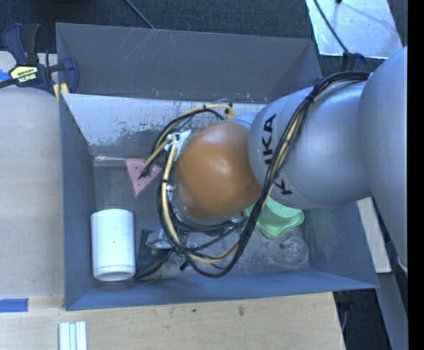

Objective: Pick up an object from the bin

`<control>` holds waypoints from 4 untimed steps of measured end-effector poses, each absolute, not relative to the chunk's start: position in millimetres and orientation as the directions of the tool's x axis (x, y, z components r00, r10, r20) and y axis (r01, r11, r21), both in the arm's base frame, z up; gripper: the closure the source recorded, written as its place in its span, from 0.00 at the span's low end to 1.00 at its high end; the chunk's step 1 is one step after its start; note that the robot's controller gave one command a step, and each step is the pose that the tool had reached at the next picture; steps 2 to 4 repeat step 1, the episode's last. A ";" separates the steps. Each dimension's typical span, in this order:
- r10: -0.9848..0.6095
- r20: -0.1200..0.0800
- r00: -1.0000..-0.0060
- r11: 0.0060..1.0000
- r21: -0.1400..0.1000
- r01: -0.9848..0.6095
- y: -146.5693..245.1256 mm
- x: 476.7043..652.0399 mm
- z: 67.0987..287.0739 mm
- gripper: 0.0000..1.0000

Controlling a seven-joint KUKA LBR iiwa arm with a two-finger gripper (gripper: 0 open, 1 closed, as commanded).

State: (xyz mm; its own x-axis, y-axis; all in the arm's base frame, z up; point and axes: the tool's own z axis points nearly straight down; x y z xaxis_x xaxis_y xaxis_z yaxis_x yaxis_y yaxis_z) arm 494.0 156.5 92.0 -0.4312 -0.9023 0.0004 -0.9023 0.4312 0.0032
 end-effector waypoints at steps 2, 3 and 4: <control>-0.902 -0.003 -0.432 0.432 -0.001 -0.902 156.7 495.5 105.9 1.00; -0.902 -0.003 -0.432 0.432 -0.001 -0.902 156.7 495.5 105.9 1.00; -0.902 -0.003 -0.432 0.432 -0.001 -0.902 156.7 495.5 105.9 1.00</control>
Offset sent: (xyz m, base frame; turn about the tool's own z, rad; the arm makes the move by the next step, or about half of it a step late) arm 0.0001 -0.0001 0.0334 0.0000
